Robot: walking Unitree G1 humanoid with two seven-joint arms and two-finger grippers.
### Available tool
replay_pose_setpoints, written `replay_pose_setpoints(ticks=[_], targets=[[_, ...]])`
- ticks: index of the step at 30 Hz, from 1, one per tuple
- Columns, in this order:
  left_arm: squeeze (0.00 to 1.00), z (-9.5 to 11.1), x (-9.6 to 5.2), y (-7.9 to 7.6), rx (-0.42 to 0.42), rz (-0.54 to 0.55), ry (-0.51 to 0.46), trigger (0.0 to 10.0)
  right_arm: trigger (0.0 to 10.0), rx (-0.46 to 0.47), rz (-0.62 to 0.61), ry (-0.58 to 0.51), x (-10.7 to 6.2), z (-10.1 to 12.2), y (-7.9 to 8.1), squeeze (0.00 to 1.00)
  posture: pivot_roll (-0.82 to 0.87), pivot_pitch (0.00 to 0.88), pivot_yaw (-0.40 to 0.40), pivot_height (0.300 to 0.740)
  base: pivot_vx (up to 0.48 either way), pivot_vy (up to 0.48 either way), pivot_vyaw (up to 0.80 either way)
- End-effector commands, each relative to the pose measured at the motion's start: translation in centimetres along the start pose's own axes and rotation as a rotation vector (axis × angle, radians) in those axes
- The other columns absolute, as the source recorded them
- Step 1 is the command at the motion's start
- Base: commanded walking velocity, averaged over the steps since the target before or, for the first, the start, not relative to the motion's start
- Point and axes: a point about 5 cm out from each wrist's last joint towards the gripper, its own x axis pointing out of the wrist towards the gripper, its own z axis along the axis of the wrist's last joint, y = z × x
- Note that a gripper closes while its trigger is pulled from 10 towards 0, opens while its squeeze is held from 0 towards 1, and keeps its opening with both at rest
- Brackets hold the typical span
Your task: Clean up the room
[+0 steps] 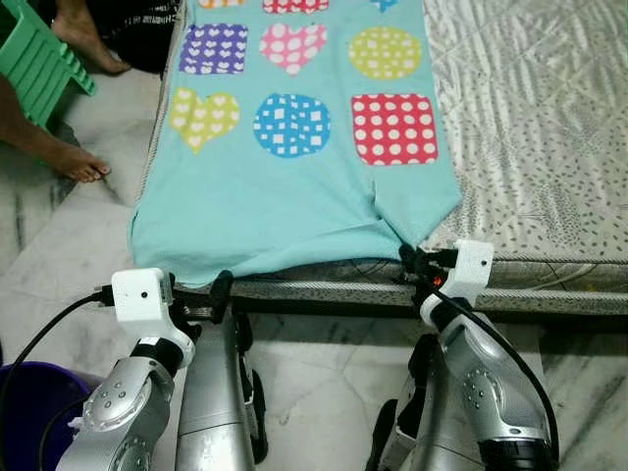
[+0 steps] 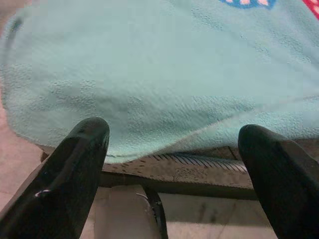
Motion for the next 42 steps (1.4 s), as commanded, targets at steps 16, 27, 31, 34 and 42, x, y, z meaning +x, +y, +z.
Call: replay_pose_setpoints(ticks=[16, 27, 31, 34, 42], targets=[[0.0, 0.6, 0.1, 1.0, 0.044, 0.11, -0.073, 10.0, 10.0, -0.31, -0.104, -0.136, 0.3, 3.1, 0.1, 0.98, 0.09, 0.2, 0.013, 0.516, 0.0, 0.0, 0.0], [0.0, -0.4, 0.4, 0.8, 0.024, 0.034, -0.022, 10.0, 10.0, -0.244, 0.086, -0.083, 0.8, 0.6, 4.7, 0.0, 0.08, 0.192, 0.02, 0.516, 0.0, 0.0, 0.0], [0.0, -0.5, -0.7, 1.2, 0.047, 0.039, -0.022, 10.0, 10.0, -0.221, 0.081, -0.114, 2.0, 0.6, 5.5, 1.0, 0.11, 0.201, 0.015, 0.516, 0.0, 0.0, 0.0], [0.0, -0.4, -1.2, 1.5, 0.076, 0.044, -0.027, 10.0, 10.0, -0.223, 0.073, -0.124, 2.5, 0.7, 5.7, 1.0, 0.12, 0.21, 0.013, 0.516, 0.0, 0.0, 0.0], [0.0, 0.3, -1.3, 1.9, 0.084, 0.08, -0.057, 10.0, 10.0, -0.29, -0.008, -0.216, 5.6, 2.0, 7.3, 0.0, 0.15, 0.23, -0.005, 0.516, 0.0, 0.0, 0.0]])
